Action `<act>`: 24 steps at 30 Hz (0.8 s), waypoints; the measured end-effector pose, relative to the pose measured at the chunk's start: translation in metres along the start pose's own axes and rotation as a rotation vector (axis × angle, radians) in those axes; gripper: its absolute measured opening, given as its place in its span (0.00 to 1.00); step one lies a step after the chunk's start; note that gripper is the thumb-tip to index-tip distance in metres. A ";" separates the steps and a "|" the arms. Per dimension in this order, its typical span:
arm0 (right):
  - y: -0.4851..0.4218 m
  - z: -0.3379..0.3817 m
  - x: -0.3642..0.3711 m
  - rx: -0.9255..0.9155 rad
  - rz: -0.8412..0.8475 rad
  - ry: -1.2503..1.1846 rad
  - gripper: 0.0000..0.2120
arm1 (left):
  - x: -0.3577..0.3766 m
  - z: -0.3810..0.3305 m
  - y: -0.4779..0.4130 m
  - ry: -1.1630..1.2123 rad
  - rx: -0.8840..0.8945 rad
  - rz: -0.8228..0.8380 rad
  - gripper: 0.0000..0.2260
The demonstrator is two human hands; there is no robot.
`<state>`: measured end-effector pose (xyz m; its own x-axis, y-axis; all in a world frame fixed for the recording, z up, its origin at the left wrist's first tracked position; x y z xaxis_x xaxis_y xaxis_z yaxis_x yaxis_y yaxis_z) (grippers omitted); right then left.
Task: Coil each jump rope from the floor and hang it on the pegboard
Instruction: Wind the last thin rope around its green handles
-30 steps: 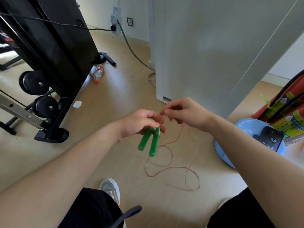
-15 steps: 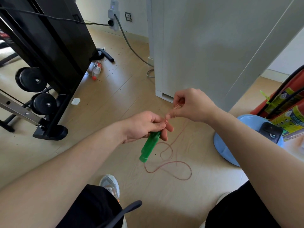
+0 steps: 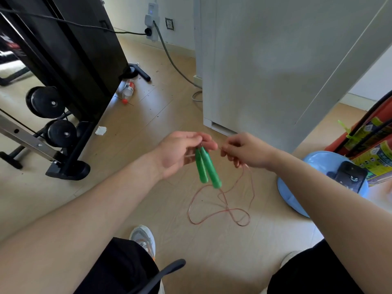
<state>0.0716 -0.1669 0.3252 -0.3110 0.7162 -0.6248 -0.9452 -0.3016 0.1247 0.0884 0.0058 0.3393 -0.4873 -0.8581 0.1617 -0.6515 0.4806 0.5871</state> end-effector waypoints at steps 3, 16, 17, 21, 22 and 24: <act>0.002 0.011 0.022 0.041 0.090 -0.077 0.13 | -0.021 0.001 -0.006 0.025 0.041 -0.204 0.09; 0.007 0.044 0.066 -0.103 0.223 -0.028 0.20 | -0.017 0.006 -0.015 0.048 0.071 -0.330 0.08; 0.007 0.045 0.065 -0.116 0.225 0.064 0.21 | -0.014 0.007 -0.016 0.057 0.060 -0.311 0.07; 0.009 0.045 0.063 -0.119 0.247 0.146 0.22 | -0.010 0.010 -0.017 0.044 0.036 -0.264 0.10; 0.010 0.045 0.064 -0.119 0.259 0.153 0.21 | -0.009 0.011 -0.017 0.032 0.033 -0.257 0.12; 0.010 0.045 0.064 -0.135 0.273 0.185 0.20 | -0.008 0.013 -0.018 -0.002 0.031 -0.251 0.15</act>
<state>0.0378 -0.0958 0.3217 -0.5152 0.4752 -0.7133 -0.8044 -0.5554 0.2110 0.0965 0.0066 0.3171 -0.3093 -0.9509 0.0119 -0.7696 0.2576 0.5843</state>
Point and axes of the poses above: each hand's wrist, its own y-axis away from the middle knuckle, its own x-axis out of the palm, z = x × y, the point moved 6 cm from there along -y, towards the middle knuckle, and after that the axes turned 14 degrees about -x, right-handed, at the moved point
